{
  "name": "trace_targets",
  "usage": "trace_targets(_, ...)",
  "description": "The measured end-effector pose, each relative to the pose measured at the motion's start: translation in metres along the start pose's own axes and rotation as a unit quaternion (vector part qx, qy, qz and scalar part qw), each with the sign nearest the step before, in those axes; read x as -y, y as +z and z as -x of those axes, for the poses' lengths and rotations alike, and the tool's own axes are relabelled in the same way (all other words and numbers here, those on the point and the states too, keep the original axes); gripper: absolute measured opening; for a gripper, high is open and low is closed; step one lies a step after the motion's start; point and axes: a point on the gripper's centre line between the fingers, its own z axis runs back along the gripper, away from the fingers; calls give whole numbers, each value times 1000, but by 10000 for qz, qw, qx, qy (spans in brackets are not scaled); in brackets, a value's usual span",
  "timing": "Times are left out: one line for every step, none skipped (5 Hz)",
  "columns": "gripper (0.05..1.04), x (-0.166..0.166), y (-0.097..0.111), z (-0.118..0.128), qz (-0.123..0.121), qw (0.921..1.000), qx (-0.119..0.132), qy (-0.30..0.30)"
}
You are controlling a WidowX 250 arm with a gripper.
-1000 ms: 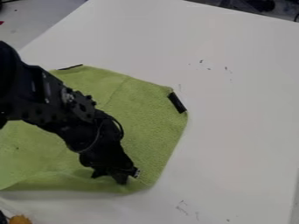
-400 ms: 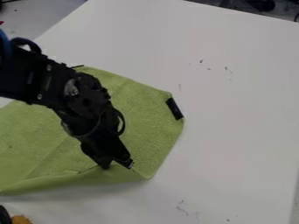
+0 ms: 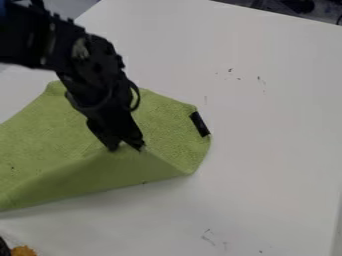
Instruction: Fold the cloth from bottom right to top left
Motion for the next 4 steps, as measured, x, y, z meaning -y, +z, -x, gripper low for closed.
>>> trace_targets(52, -42, -7, -43, -63, 9965, 87, -828)
trace_targets(52, -68, -23, -68, 98, 9908, 91, -1344)
trace_targets(52, -90, -48, -86, 358, 9849, 107, -1693)
trace_targets(74, -96, -71, -77, 798, 9855, 57, -1496)
